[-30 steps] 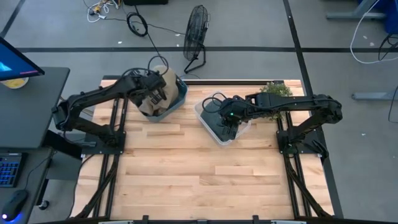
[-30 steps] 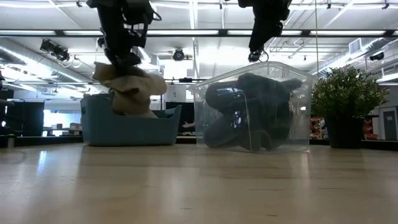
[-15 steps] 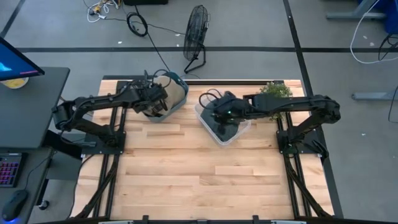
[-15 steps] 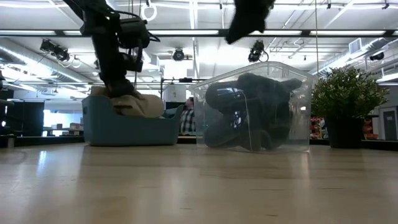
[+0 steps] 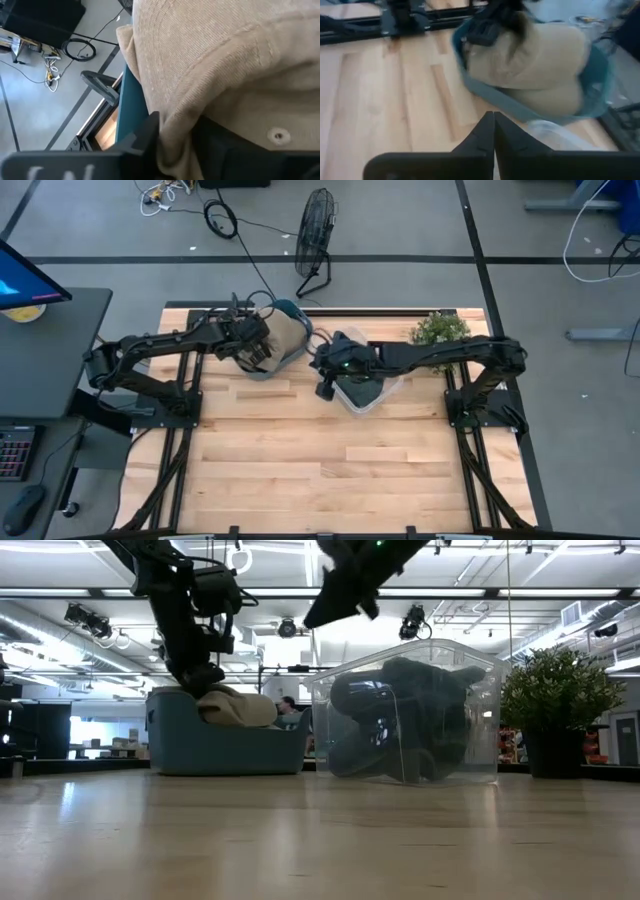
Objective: Pick & Place hat
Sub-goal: Adjust the brown caps in the blue bin
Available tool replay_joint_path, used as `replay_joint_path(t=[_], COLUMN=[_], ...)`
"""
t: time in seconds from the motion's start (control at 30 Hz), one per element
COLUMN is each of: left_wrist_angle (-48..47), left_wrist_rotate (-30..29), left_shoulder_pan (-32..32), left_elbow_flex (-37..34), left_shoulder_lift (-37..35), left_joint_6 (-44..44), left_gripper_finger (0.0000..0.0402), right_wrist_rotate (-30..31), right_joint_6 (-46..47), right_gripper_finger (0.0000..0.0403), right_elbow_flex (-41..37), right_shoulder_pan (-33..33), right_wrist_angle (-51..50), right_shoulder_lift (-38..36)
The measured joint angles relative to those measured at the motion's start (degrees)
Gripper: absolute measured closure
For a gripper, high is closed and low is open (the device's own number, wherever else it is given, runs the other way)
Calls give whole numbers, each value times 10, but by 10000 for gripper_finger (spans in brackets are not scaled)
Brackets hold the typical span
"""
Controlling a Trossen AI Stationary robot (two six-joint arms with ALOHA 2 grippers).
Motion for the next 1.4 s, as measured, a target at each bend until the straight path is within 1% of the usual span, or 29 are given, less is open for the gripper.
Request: replay_joint_path(t=[0.13,0.23,0.37,0.47,0.53,0.6,0.67,0.8,0.83,0.97,1.17,1.33,1.4], left_wrist_angle=[-14,-42,-105,-121,-118,-113,-98,-44,-40,-41,-56,-52,-50], left_wrist_rotate=[-4,-4,-8,-7,9,22,24,24,22,8,6,55,66], left_shoulder_pan=[-18,-38,-65,-82,-96,-113,-129,-146,-148,-136,-87,-58,-54], left_elbow_flex=[13,43,94,108,105,91,71,40,33,28,27,27,28], left_shoulder_lift=[-3,-6,-6,-6,-6,0,11,19,19,19,28,56,71], left_joint_6=[-4,-21,-62,-98,-127,-137,-142,-181,-182,-182,-197,-197,-196], left_gripper_finger=[245,225,214,217,229,253,288,378,388,398,399,400,400], right_wrist_rotate=[-6,-5,-4,-5,-4,-4,-5,-5,-5,-4,-4,-5,-4], right_joint_6=[-7,-11,-12,-12,-12,-12,-12,-12,-12,-12,-7,-6,0], right_gripper_finger=[399,401,401,401,401,401,401,401,401,401,401,400,400], right_elbow_flex=[-1,-1,-1,-1,-1,-1,-1,-1,-1,0,0,0,0], right_shoulder_pan=[0,0,0,0,4,8,13,18,19,18,19,20,19], right_wrist_angle=[15,17,10,-1,-19,-31,-36,-39,-39,-44,-57,-65,-65], right_shoulder_lift=[23,24,22,19,19,16,11,2,-2,-11,-13,-13,-13])
